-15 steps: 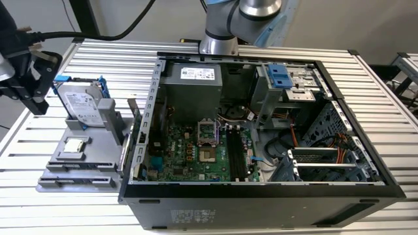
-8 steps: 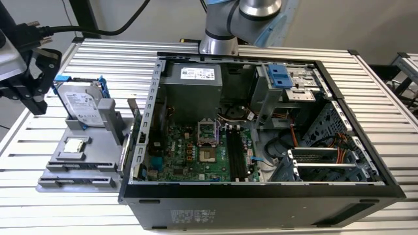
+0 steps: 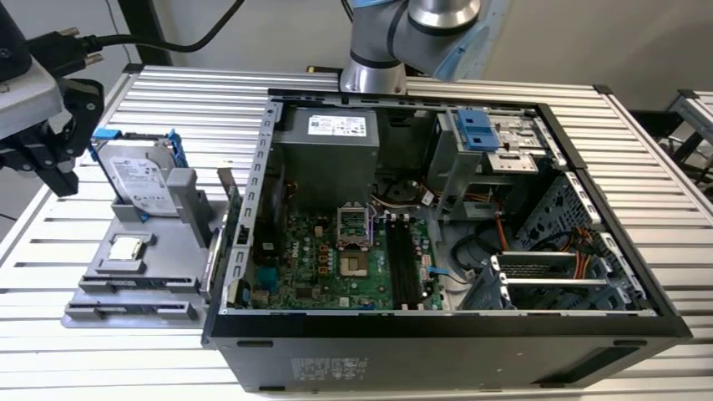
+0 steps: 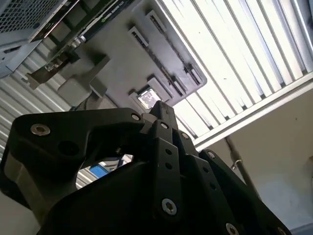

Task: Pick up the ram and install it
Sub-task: 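Pick up the ram and move it above insertion slot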

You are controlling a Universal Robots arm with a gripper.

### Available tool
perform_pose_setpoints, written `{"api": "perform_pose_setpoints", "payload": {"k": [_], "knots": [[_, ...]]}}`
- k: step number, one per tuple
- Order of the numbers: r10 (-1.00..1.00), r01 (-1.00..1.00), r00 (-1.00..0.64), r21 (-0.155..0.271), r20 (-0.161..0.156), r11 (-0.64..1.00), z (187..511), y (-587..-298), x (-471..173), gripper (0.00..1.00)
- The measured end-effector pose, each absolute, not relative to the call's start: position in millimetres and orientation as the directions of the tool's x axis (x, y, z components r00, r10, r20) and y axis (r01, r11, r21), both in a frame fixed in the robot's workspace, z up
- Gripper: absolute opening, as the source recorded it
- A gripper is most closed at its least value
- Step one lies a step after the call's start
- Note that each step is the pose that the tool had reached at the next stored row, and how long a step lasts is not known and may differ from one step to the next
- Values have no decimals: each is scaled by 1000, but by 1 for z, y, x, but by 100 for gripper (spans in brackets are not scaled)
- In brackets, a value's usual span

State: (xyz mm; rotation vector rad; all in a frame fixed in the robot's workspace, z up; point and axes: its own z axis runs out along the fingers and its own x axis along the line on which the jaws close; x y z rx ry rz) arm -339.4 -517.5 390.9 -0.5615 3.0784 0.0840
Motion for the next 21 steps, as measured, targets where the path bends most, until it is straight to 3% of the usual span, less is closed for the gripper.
{"api": "perform_pose_setpoints", "payload": {"k": [21], "knots": [[-611, -611, -792, 51, -21, 790, 391, -517, -340, 0]]}}
